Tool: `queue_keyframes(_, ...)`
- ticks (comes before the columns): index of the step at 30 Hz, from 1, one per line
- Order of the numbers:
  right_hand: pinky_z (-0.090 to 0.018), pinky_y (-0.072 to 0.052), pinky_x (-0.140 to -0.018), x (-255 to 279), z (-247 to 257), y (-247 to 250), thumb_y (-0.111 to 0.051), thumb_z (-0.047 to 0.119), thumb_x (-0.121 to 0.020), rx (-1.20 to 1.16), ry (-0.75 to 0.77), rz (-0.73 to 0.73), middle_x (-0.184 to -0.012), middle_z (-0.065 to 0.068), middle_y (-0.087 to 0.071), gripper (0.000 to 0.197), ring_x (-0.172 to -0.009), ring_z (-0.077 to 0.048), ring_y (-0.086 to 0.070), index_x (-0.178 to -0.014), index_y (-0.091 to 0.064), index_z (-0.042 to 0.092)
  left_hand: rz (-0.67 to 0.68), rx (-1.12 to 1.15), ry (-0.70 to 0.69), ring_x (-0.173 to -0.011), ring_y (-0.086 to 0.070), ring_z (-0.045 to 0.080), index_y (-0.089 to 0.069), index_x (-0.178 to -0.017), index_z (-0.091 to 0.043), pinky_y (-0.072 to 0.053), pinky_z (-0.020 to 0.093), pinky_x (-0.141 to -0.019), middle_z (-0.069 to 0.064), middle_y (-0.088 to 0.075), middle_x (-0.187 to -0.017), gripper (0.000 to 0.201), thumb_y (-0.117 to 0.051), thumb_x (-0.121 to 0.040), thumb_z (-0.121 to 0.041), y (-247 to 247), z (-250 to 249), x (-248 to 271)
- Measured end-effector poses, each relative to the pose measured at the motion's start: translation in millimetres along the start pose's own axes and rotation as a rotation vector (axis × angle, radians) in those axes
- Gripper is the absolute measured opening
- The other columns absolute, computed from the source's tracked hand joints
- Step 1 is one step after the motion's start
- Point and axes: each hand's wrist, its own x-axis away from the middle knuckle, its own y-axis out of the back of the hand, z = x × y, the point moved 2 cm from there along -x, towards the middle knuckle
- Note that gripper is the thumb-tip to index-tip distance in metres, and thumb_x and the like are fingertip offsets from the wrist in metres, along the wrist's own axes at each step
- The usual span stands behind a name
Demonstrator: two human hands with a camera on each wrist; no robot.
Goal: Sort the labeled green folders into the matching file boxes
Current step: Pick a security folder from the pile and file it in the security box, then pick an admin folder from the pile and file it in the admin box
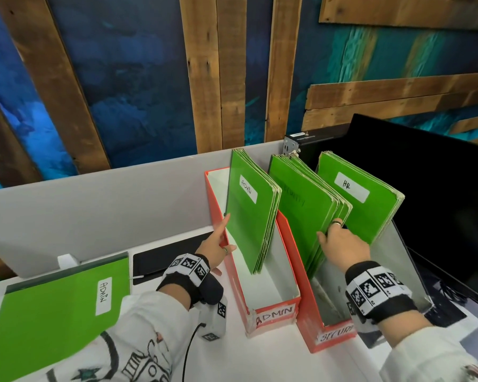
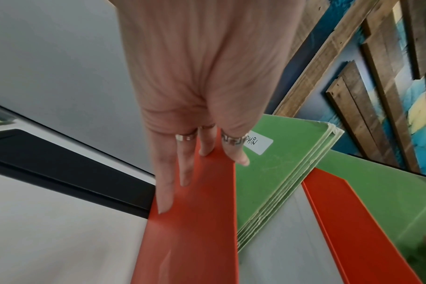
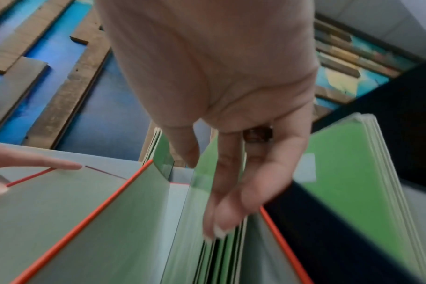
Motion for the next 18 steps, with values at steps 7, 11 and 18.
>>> queue_keyframes(7,-0.03,-0.047,-0.057,26.5,28.9,39.9,-0.036,0.041,-0.097,0.012,0.148,-0.241,-0.072,-0.006,-0.064,0.032,-0.071,-0.027,-0.066,-0.102,-0.054,0.015,0.02,-0.134,-0.047,-0.113,-0.055,0.027,0.003,-0.137,-0.061,-0.055,0.035,-0.061,0.004,-0.04,-0.148,0.081,-0.051,-0.094,-0.019,-1.1,-1.0,15.6)
queue_keyframes(11,-0.037,-0.054,-0.064,41.0,62.2,41.5,-0.037,0.047,-0.095,-0.169,0.257,-0.25,-0.071,-0.002,-0.069,0.025,-0.072,-0.027,-0.066,-0.1,-0.049,0.025,0.022,-0.181,-0.076,-0.125,-0.051,0.024,0.006,-0.146,-0.044,-0.046,0.033,-0.091,0.006,-0.045,-0.144,0.077,-0.05,-0.096,-0.025,6.9,19.0,35.1)
queue_keyframes(18,-0.035,-0.05,-0.056,70.8,146.9,3.1,-0.04,0.04,-0.096,-0.371,0.438,-0.097,-0.056,0.003,-0.063,0.019,-0.063,-0.021,-0.064,-0.096,-0.052,0.025,-0.016,-0.294,0.195,-0.137,-0.037,0.021,-0.018,-0.149,-0.024,-0.029,0.027,-0.108,0.008,-0.035,-0.15,0.065,-0.05,-0.094,-0.036,80.9,119.0,67.5)
